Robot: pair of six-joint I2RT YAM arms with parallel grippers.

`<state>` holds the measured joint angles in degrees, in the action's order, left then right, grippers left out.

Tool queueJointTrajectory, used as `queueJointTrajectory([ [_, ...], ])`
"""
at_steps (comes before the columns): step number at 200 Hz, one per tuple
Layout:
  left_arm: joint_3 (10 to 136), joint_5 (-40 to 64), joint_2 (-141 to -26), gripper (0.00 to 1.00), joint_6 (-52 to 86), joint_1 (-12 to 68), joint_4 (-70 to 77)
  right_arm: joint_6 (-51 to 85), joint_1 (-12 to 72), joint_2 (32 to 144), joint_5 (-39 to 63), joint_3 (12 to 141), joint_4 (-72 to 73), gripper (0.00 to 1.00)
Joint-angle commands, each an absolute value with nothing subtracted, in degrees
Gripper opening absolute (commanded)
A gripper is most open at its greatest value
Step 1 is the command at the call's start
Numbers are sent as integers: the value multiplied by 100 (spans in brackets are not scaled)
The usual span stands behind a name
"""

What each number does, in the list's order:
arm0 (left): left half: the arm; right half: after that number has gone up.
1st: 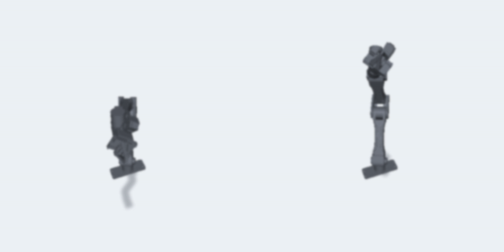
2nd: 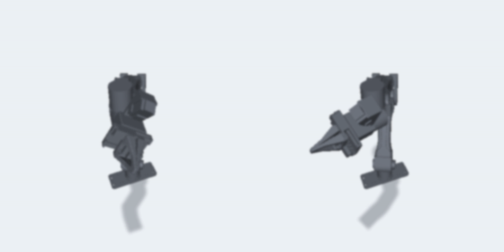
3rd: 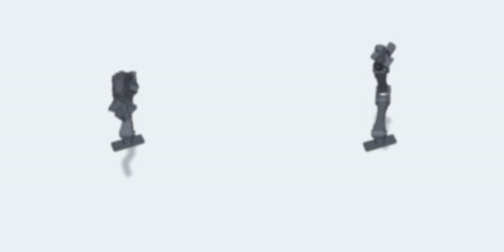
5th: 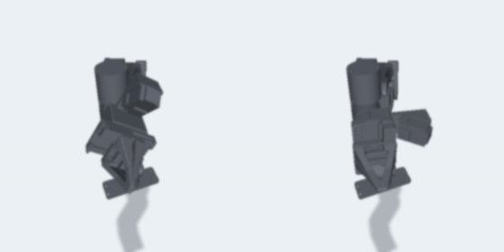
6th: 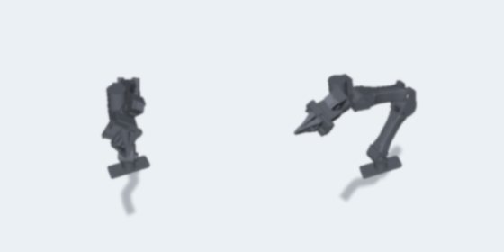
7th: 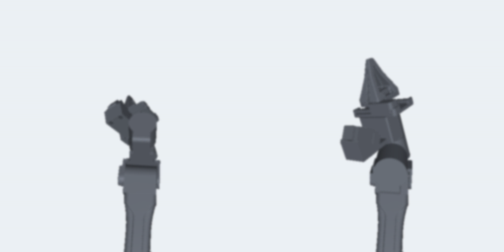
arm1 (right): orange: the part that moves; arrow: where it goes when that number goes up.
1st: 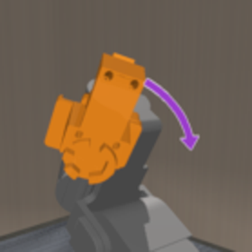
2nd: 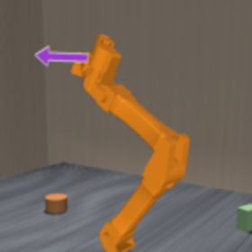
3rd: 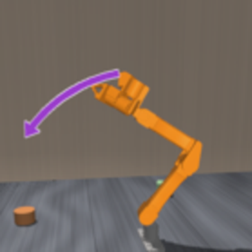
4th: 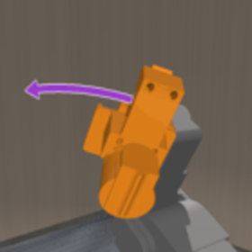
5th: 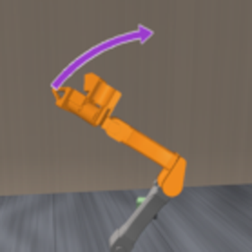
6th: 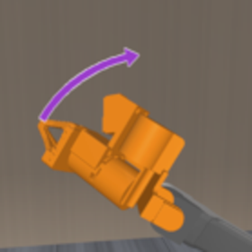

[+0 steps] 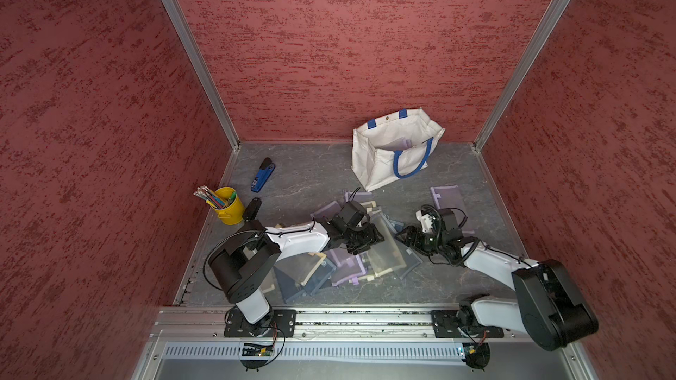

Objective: Put the pencil pouch into the canvas bag
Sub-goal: Pick up the pencil pouch.

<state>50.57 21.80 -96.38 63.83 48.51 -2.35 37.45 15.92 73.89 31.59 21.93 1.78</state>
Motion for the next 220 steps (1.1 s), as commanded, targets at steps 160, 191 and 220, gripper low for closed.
queueJointTrajectory([
  [160,4959,4676,-7508,0,4025,2893,393,3659,1720,5414,5049,3581,2,77],
  [191,5229,5730,-7232,0,3757,2509,420,3727,1715,5791,5527,4254,219,77],
  [220,5439,6272,-7173,0,3669,2496,505,3905,1723,6110,5919,4697,512,78],
])
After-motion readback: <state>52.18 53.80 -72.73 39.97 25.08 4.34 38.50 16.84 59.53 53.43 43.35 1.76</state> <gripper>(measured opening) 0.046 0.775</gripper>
